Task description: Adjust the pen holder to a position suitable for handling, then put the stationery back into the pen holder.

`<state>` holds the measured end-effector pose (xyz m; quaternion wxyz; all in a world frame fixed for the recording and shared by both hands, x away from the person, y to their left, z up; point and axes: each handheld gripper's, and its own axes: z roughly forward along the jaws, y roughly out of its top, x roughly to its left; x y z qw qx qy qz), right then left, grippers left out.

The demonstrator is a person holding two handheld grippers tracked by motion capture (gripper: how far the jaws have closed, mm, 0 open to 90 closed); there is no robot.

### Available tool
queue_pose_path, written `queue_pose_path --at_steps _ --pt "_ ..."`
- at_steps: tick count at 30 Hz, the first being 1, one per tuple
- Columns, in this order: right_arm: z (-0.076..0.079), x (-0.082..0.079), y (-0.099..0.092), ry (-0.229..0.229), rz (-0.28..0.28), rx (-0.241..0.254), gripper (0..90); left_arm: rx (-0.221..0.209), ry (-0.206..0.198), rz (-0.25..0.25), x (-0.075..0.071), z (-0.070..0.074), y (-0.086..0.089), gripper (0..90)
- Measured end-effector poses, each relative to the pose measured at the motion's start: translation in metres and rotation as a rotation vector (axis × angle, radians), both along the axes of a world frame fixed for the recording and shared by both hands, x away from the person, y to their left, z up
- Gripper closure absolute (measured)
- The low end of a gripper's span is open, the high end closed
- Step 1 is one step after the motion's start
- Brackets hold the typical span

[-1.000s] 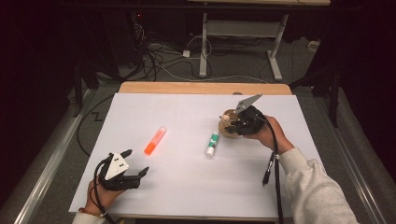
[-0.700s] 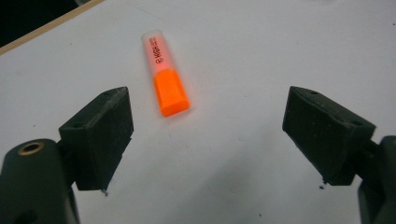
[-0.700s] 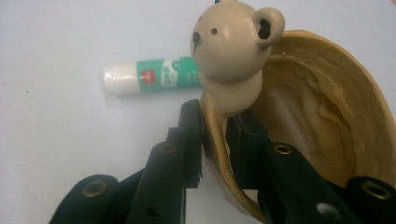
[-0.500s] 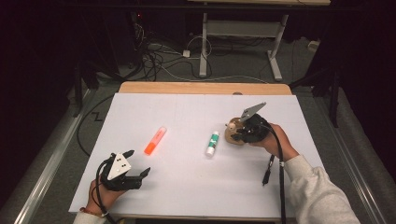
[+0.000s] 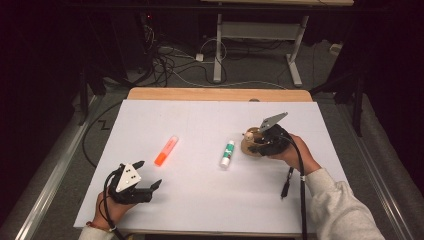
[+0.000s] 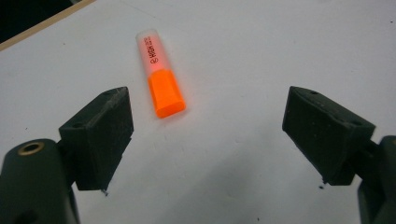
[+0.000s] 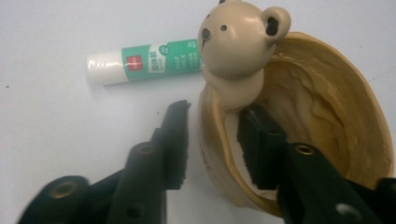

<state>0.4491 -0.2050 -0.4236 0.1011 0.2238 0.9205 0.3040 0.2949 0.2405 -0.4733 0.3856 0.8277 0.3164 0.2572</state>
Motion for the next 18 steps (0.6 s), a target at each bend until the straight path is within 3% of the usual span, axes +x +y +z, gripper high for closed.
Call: queue_pose_path --at_steps 3,6,9,12,13,14,16,18 --pt "0.001 -0.003 -0.001 -0.018 -0.031 -0.008 51.6 0.003 0.007 -0.008 0.001 -0.001 -0.001 15.8" --pt "0.007 -0.006 -0.005 -0.047 -0.052 0.017 46.3 0.001 0.006 -0.010 0.002 -0.001 -0.002 15.8" --pt "0.014 -0.012 -0.009 -0.100 -0.079 0.030 41.6 0.002 0.005 -0.013 0.002 0.000 -0.003 15.8" --pt "0.021 -0.023 -0.012 -0.173 -0.071 0.065 39.6 0.003 0.006 -0.015 0.003 0.000 -0.003 15.8" --pt "0.021 -0.023 -0.012 -0.173 -0.071 0.065 39.6 0.003 0.006 -0.014 0.003 -0.001 -0.003 15.8" --pt "0.023 -0.033 -0.014 -0.229 -0.082 0.074 37.8 0.003 0.006 -0.014 0.003 0.000 -0.003 15.8" --pt "0.023 -0.038 -0.016 -0.250 -0.094 0.087 37.2 0.007 0.007 -0.015 0.003 0.000 -0.004 15.8" --pt "0.023 -0.050 -0.022 -0.295 -0.119 0.133 35.2 0.008 0.007 -0.017 0.003 0.000 -0.004 15.8"
